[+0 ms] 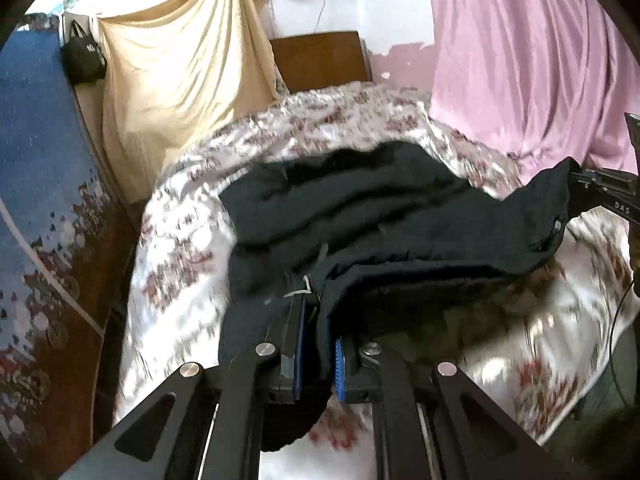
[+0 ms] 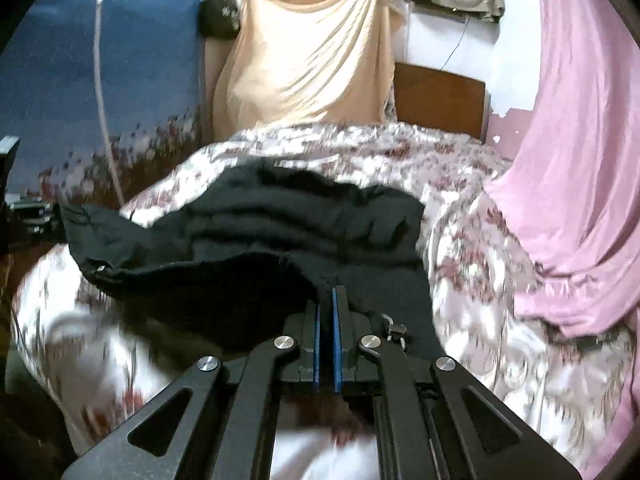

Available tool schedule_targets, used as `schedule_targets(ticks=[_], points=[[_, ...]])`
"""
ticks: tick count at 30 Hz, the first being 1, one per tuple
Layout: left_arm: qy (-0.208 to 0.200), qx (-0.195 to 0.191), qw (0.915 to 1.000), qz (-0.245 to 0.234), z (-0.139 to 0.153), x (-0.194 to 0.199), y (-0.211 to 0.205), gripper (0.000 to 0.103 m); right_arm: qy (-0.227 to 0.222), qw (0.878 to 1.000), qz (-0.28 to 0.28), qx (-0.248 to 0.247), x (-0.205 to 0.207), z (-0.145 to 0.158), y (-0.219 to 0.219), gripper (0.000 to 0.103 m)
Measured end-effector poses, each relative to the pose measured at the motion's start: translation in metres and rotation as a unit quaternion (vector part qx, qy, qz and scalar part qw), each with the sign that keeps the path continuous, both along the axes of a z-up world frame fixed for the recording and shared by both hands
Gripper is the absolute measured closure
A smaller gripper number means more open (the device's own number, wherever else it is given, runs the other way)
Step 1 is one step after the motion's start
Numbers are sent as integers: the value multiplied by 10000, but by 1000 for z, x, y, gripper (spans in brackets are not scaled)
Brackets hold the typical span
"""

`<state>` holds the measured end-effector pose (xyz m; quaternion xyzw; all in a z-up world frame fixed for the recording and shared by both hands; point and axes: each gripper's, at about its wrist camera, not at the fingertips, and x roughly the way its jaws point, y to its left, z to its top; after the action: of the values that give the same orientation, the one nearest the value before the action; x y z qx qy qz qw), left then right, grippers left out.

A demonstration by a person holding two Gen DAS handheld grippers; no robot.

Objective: Fold large clothes
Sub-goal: 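Lift the gripped edge with both tools and fold it over the jacket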

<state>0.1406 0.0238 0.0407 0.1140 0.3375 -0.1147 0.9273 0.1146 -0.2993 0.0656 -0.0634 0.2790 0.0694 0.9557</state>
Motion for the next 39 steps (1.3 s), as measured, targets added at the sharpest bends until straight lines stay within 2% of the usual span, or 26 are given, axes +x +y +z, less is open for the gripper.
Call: schedule_targets(ticks=[3,8,14,20,29,39], points=[[-122,-45,9999,87,21,34,1,92,-223,9997,-75,-33,36,23,1,99],[-27,-95,9999,114,39,98,3,91,-347,9990,-222,-189,102,44,2,98],[41,240,9996,159,44,179,-6,92,-315,9977,-347,-484,184,51,6,99],[-19,258,9992,314,41,247,-10,93,-321,9961,-464,-681,257,46,11,99],[186,24,9982,572,11,335,-6,94,-220,9931,-583,-996,354,24,20,99],[367,-156,9965,733,-41,388,-3,94,108,9907,-765,-1124,428,-28,23,100]])
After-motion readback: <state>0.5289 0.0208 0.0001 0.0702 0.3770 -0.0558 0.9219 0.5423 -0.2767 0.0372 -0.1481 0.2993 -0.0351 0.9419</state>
